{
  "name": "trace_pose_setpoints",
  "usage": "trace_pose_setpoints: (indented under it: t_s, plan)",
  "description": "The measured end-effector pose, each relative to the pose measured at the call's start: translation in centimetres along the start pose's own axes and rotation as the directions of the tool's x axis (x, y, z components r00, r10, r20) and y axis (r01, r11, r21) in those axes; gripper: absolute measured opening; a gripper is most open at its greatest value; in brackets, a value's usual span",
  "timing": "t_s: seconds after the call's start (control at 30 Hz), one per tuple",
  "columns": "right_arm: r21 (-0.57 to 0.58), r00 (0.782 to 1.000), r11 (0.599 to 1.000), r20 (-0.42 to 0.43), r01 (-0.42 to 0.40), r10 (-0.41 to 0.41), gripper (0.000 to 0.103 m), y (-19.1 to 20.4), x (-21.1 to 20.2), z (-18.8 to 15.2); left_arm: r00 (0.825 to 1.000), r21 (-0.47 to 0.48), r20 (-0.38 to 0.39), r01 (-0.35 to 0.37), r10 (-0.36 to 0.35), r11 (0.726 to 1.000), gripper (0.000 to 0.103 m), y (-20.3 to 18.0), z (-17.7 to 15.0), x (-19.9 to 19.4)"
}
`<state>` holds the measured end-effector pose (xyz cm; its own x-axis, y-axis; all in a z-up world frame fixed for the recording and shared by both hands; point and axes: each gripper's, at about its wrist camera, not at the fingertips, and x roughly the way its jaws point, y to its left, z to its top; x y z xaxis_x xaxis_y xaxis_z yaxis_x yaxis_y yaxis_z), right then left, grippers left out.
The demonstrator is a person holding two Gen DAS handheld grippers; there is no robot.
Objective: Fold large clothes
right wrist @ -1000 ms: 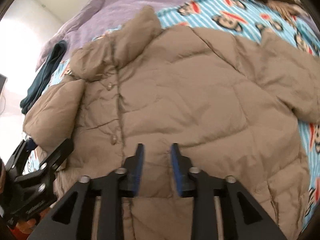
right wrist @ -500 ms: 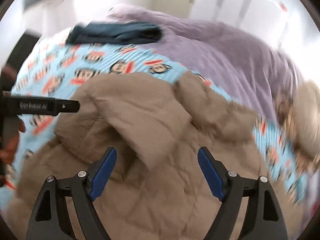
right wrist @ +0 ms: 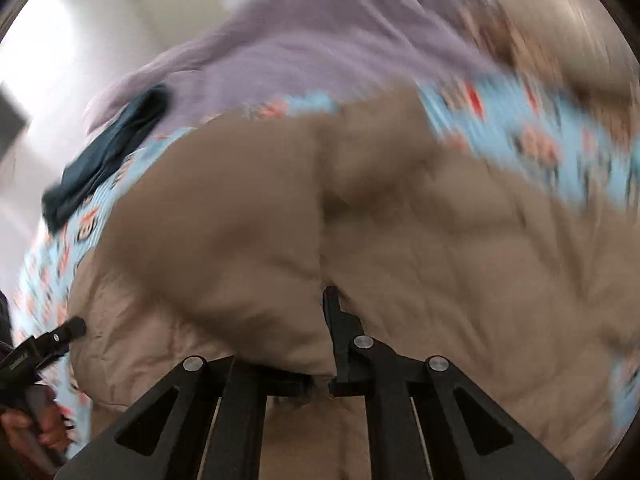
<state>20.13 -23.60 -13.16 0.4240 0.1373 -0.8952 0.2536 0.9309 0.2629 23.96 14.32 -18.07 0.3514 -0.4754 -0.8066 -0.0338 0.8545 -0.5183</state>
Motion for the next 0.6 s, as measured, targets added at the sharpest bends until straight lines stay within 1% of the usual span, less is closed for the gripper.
trace_pose_setpoints:
  t_s: [0.03, 0.07, 0.1, 0.13, 0.17, 0.2, 0.23, 0.27, 0.3, 0.33, 0.37, 0.4, 0.43, 0.5, 0.57, 0.6]
  plan:
    - [0.051, 0.999, 0.998, -0.025, -0.027, 0.028, 0.008, -1.3, 0.6, -0.3, 0.998, -0.044, -0.035, 0.056, -0.057, 0.997, 0.088, 0.7, 0.8, 1.0]
    - [0.098, 0.997, 0.994, -0.044, -0.055, 0.060, 0.008, -2.4, 1.0, -0.5, 0.994, -0.089, -0.059, 0.084, -0.089, 0.992, 0.088, 1.2, 1.3, 1.8]
    - [0.131, 0.995, 0.988, -0.054, -0.082, 0.090, 0.008, -3.1, 1.3, -0.8, 0.992, -0.114, -0.068, 0.094, -0.102, 0.989, 0.084, 1.2, 1.5, 2.3]
    - [0.164, 0.991, 0.980, -0.057, -0.114, 0.125, 0.008, -3.7, 1.5, -1.1, 0.992, -0.107, -0.062, 0.106, -0.113, 0.989, 0.055, 0.7, 1.8, 2.4]
    - [0.193, 0.986, 0.971, -0.057, -0.142, 0.155, 0.008, -4.2, 1.6, -1.2, 0.990, -0.066, -0.063, 0.122, -0.126, 0.990, 0.038, -0.4, 1.9, 2.3]
    - [0.215, 0.983, 0.963, -0.055, -0.162, 0.178, 0.008, -4.6, 1.7, -1.4, 0.993, -0.010, -0.064, 0.103, -0.103, 0.995, 0.030, -1.7, 1.9, 2.0]
    - [0.241, 0.978, 0.953, -0.052, -0.183, 0.201, 0.008, -5.0, 1.9, -1.5, 0.999, 0.069, -0.036, 0.041, -0.038, 0.997, 0.027, -3.4, 1.7, 1.4]
    - [0.272, 0.974, 0.942, -0.052, -0.198, 0.220, 0.008, -5.6, 2.1, -1.7, 1.000, 0.134, -0.017, 0.006, -0.004, 0.991, 0.023, -4.7, 1.4, 1.0]
    - [0.296, 0.971, 0.932, -0.050, -0.211, 0.235, 0.008, -5.9, 2.2, -2.0, 0.999, 0.208, 0.004, -0.041, 0.041, 0.977, 0.023, -5.9, 1.1, 0.6]
    - [0.340, 0.964, 0.911, -0.047, -0.231, 0.262, 0.008, -6.6, 2.4, -2.4, 0.994, 0.276, 0.037, -0.111, 0.104, 0.955, 0.023, -6.7, 0.9, 0.5]
    - [0.381, 0.957, 0.890, -0.043, -0.251, 0.289, 0.008, -7.1, 2.7, -2.8, 0.987, 0.318, 0.060, -0.162, 0.151, 0.934, 0.023, -6.9, 0.9, 0.7]
    - [0.423, 0.949, 0.865, -0.036, -0.270, 0.314, 0.008, -7.5, 3.0, -3.3, 0.975, 0.348, 0.078, -0.221, 0.206, 0.911, 0.023, -6.8, 1.0, 1.2]
    - [0.448, 0.944, 0.850, -0.032, -0.279, 0.327, 0.008, -7.5, 3.3, -3.5, 0.965, 0.355, 0.080, -0.262, 0.250, 0.897, 0.023, -6.2, 1.3, 1.9]
    - [0.461, 0.937, 0.836, -0.030, -0.297, 0.349, 0.008, -6.7, 4.1, -3.6, 0.954, 0.346, 0.081, -0.298, 0.288, 0.890, 0.023, -5.0, 1.9, 3.0]
    - [0.441, 0.936, 0.846, -0.037, -0.300, 0.351, 0.008, -5.4, 5.1, -3.3, 0.941, 0.341, 0.100, -0.338, 0.324, 0.877, 0.031, -4.3, 1.9, 3.5]
    - [0.431, 0.940, 0.855, -0.040, -0.289, 0.338, 0.008, -4.9, 5.6, -3.1, 0.927, 0.336, 0.118, -0.374, 0.355, 0.865, 0.043, -4.5, 2.1, 3.5]
